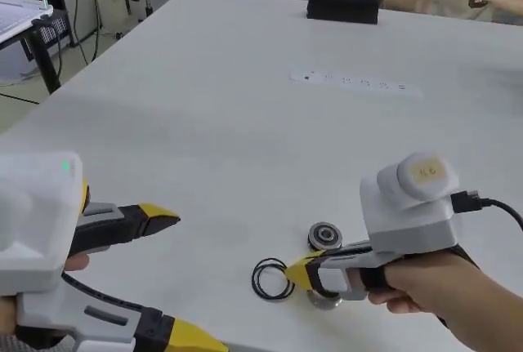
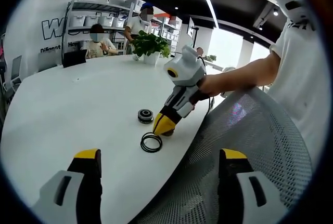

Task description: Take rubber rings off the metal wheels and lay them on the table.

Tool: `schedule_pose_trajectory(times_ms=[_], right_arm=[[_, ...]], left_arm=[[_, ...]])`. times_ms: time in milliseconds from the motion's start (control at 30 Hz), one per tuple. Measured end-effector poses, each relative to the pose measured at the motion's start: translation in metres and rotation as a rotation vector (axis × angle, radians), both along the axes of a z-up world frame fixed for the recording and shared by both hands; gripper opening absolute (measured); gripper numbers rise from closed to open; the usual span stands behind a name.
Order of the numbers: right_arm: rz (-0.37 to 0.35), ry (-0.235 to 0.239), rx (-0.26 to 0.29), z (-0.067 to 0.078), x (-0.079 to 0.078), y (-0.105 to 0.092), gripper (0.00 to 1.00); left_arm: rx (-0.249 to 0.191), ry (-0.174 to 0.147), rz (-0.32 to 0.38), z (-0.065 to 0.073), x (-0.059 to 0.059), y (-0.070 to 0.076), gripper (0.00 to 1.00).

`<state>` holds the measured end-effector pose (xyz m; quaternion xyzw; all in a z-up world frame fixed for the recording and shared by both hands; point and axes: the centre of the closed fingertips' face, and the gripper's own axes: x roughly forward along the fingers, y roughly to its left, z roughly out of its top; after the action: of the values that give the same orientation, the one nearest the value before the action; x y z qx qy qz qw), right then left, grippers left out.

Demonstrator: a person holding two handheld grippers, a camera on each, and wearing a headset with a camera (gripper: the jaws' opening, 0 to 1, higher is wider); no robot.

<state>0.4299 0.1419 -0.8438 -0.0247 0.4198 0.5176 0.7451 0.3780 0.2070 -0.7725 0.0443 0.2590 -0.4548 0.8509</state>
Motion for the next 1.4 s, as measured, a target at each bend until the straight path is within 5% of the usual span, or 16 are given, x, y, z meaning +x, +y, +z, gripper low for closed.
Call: schedule_pose_trajectory(times_ms=[667, 1400], right_arm=[[0.007, -0.042, -0.029, 0.002, 0.005, -0.006, 0.03], [-0.148, -0.113, 0.042, 0.028, 0.045, -0.032, 0.04]], left_arm=[[-0.006, 0.001, 0.004, 0.0, 0.0, 0.001, 0.9], [0.006, -0.017, 0.001, 0.002, 0.001, 0.001, 0.9]])
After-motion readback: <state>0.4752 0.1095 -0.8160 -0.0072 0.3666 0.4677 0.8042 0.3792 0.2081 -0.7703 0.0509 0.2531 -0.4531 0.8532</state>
